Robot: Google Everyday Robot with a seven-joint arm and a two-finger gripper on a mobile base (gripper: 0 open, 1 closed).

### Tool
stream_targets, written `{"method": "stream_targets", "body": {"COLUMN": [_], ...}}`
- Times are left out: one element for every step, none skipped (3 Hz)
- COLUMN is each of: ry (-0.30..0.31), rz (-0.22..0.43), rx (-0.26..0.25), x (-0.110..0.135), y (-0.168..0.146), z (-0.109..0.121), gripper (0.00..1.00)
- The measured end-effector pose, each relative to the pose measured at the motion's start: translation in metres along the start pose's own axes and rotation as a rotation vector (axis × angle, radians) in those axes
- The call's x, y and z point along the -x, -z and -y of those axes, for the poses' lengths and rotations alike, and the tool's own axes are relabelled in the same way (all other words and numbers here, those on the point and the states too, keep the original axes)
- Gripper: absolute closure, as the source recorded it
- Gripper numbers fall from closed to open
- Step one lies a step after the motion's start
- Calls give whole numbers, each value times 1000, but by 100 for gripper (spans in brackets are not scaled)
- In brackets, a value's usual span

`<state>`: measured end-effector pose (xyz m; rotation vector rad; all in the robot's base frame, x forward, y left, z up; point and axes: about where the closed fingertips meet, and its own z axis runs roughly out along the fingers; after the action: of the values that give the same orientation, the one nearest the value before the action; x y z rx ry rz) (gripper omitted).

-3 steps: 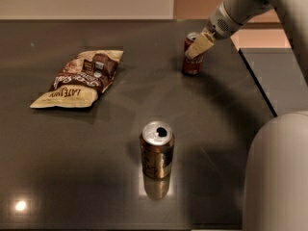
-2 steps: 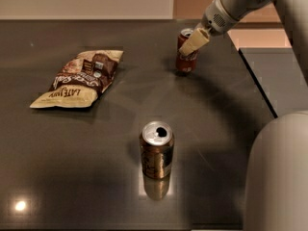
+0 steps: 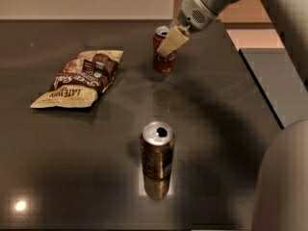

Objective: Move coke can near brown chip bag

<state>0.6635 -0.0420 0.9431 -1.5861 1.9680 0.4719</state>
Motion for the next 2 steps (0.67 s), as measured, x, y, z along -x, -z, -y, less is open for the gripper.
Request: {"method": "stream_targets", "body": {"ry": [77,116], "rz": [-21,-28], "rx": [52,88], "x": [21,38], "y": [-23,-43], "z": [-23,-32], "gripper": [100,100]}}
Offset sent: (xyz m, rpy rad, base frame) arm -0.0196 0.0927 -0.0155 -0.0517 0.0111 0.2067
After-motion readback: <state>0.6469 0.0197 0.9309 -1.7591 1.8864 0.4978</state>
